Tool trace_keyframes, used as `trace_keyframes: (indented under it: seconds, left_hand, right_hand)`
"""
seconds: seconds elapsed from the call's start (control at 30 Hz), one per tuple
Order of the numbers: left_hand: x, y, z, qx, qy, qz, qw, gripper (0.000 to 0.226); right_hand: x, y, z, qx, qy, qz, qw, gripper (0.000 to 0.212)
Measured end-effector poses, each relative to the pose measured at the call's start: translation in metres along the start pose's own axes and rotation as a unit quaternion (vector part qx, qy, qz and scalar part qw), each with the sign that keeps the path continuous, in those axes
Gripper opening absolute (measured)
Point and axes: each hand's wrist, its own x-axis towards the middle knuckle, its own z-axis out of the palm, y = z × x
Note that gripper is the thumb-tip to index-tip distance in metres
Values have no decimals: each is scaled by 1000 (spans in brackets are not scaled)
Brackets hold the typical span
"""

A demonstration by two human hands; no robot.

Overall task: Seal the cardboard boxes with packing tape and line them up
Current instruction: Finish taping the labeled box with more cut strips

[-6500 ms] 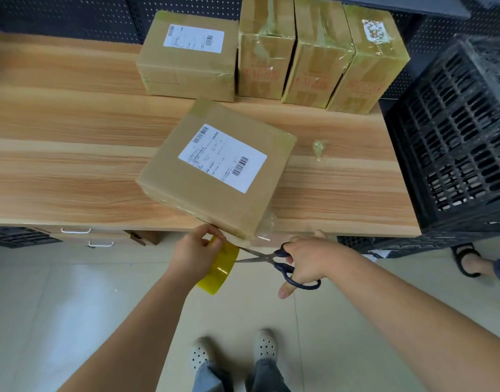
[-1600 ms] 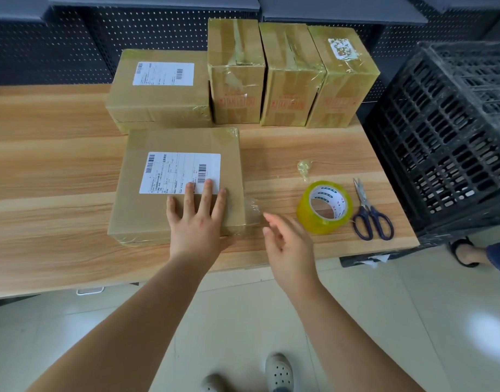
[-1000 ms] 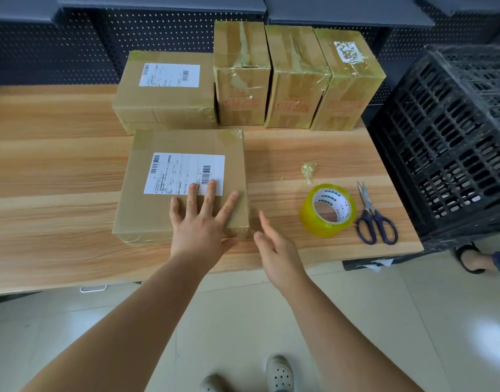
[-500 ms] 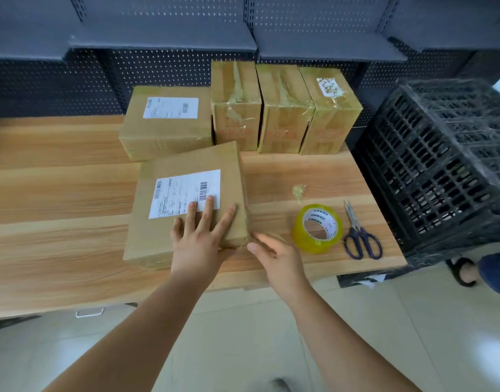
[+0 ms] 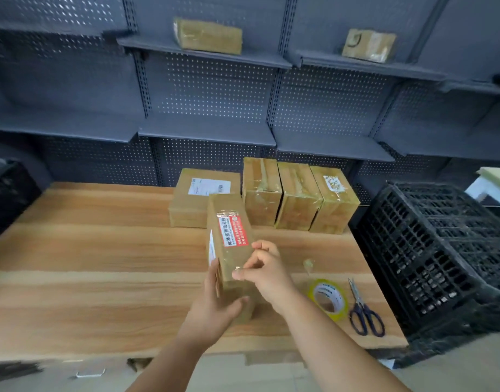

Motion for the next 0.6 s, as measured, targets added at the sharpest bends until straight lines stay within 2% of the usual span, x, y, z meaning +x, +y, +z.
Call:
trace_keyframes:
  seconds: [0.13,0.33,0.43,0.6]
  left_hand:
    - [-8,8,-24,-88,-2,-69,994,57]
    - [0,32,-25,-16,37,-90,995,29]
    - [2,37,-21,-6,61,-88,994,23]
    - [7,44,-20,17,79,-116,990,33]
  right_hand:
    - [-2,-1,19,-38,1,-26,999,41]
    - [-1,10,19,44,53,-20,997,23]
    - [-2,10,20,-15,69,-55,996,22]
    - [-11,11,23,-75,110,-92,987,24]
